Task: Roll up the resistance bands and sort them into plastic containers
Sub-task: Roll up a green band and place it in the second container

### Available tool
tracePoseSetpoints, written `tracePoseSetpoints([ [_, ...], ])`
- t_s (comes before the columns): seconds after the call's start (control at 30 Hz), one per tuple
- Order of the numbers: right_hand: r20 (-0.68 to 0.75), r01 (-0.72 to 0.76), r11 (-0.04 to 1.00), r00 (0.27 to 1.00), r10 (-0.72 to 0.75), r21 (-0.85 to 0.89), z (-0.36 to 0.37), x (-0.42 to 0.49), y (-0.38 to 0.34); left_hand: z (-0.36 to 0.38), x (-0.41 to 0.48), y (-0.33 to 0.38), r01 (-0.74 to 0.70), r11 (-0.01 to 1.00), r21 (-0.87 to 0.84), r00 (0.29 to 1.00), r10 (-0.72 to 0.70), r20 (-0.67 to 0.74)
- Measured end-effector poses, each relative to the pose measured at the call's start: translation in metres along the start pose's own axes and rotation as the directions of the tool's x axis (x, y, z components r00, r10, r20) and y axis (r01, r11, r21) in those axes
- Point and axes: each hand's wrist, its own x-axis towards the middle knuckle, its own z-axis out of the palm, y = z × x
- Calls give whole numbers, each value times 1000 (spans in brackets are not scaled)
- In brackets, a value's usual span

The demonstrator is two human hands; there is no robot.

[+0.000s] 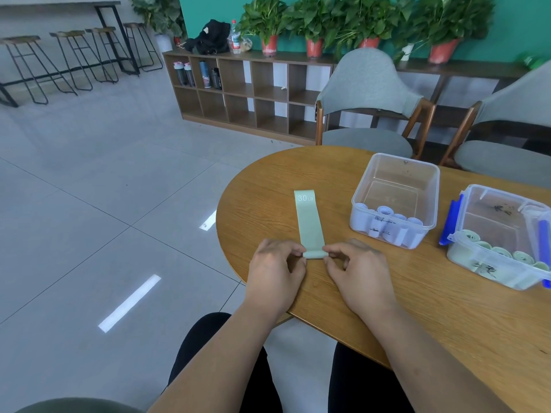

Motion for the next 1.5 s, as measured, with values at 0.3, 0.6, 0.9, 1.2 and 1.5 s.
tracePoseSetpoints([
  [0.3, 20, -92, 987, 996, 90, 134, -5, -2, -4, -3, -1, 2, 24, 998, -53, 1000, -25, -8],
  [0.6, -14, -37, 998, 999, 37, 58, -1, -1, -1, 0, -1, 2, -2, 1000, -9, 1000, 2, -17],
  [0.9, 0, -1, 998, 1000, 1, -65, 4, -2, 0, 0, 0, 1, 11, 1000, -24, 1000, -11, -7],
  [1.2, -13, 15, 996, 1000, -16, -83, 2, -3, -6, 1, 1, 3, -14, 1000, 18, 1000, 14, -5],
  [1.5, -7, 14, 995, 1000, -15, -102, 4, -1, -3, 1, 3, 3, 32, 999, 2, 999, -32, 4],
])
